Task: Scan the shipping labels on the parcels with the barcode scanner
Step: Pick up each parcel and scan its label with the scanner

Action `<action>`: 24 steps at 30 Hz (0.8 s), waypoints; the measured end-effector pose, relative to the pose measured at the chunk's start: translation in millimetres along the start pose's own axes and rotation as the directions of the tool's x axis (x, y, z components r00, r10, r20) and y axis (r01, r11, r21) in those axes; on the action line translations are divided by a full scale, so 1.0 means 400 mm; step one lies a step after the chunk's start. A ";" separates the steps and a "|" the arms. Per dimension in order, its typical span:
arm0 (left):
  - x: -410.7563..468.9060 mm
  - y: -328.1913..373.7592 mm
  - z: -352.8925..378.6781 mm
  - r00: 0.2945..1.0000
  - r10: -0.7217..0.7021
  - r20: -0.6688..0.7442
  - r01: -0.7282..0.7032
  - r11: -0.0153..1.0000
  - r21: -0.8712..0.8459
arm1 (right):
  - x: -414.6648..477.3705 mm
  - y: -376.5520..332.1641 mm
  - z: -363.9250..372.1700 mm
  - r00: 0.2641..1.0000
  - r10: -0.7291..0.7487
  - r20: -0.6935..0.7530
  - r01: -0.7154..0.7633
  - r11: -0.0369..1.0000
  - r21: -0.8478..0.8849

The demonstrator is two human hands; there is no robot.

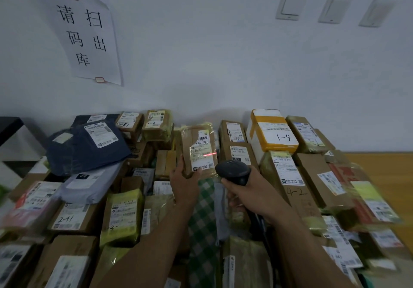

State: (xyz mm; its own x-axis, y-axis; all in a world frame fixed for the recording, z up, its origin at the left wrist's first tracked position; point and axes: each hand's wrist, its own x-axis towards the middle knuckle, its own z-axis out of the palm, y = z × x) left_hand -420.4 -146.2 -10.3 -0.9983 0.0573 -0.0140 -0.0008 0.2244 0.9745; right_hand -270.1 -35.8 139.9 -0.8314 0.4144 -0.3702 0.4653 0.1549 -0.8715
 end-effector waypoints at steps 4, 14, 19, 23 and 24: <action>-0.001 -0.003 0.003 1.000 -0.009 0.001 0.009 1.000 0.016 | 0.001 -0.002 -0.001 1.000 0.008 0.013 -0.008 1.000 -0.011; 0.008 -0.013 0.009 0.999 -0.036 0.013 0.035 0.999 0.035 | 0.024 0.004 -0.009 1.000 0.005 0.019 -0.005 1.000 0.012; 0.025 -0.022 0.017 0.998 -0.058 0.014 0.058 0.998 0.015 | 0.047 0.017 -0.017 1.000 -0.006 0.022 0.005 0.999 0.044; 0.069 -0.039 0.026 0.984 -0.094 0.149 0.092 0.996 0.017 | 0.087 0.043 -0.034 1.000 -0.008 -0.007 0.008 0.999 0.044; 0.085 -0.033 0.028 0.980 -0.110 0.163 0.111 0.994 0.003 | 0.099 0.049 -0.038 1.000 -0.004 -0.019 0.005 0.999 0.037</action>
State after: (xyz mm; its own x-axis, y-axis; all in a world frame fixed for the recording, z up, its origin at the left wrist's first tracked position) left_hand -453.5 -136.2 -26.2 -0.9690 0.1902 -0.1579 -0.1119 0.2320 0.9663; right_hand -289.1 -2.6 113.1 -0.8272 0.4308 -0.3607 0.4498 0.1230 -0.8846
